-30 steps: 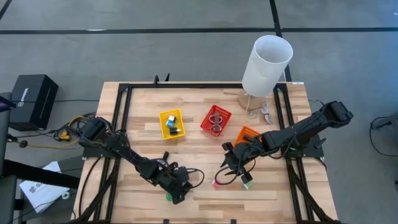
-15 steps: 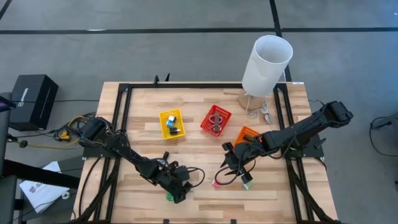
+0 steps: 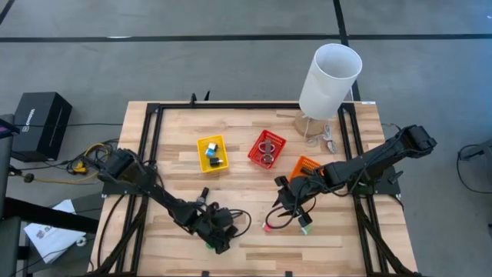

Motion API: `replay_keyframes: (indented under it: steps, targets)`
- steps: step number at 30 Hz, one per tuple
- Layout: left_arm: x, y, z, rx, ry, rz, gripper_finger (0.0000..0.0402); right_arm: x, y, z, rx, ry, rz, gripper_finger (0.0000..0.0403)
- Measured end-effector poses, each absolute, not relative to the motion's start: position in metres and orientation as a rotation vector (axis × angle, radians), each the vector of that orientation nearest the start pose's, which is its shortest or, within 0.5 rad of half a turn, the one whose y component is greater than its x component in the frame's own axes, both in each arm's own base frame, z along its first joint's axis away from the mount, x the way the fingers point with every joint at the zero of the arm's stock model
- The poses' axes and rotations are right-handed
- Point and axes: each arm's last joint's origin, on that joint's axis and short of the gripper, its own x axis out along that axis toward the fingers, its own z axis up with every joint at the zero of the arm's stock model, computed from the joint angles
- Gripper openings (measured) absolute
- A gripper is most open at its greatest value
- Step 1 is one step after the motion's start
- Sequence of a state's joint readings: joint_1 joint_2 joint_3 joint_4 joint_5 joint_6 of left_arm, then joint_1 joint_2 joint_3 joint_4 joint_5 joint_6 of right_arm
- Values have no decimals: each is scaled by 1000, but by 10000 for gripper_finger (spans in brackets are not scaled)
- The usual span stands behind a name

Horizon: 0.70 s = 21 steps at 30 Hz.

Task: Pick & Place Office items
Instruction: Put the black digital clock into the orange basket

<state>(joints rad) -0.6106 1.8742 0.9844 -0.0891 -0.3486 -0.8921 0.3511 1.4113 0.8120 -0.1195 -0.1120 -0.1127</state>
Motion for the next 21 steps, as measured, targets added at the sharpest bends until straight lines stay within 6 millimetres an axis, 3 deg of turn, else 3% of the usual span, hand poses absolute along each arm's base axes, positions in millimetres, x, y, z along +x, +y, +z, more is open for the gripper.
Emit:
replay_keyframes:
  steps: [8, 12, 21]
  targets:
    - [297, -198, 110, -356, 888, 177, 297, 268, 102, 212, -193, 694, 483, 164]
    - [294, -202, 105, -252, 896, 147, 292, 268, 102, 212, -195, 694, 484, 164]
    - [290, -201, 105, -124, 917, 106, 241, 268, 102, 212, -195, 693, 484, 164]
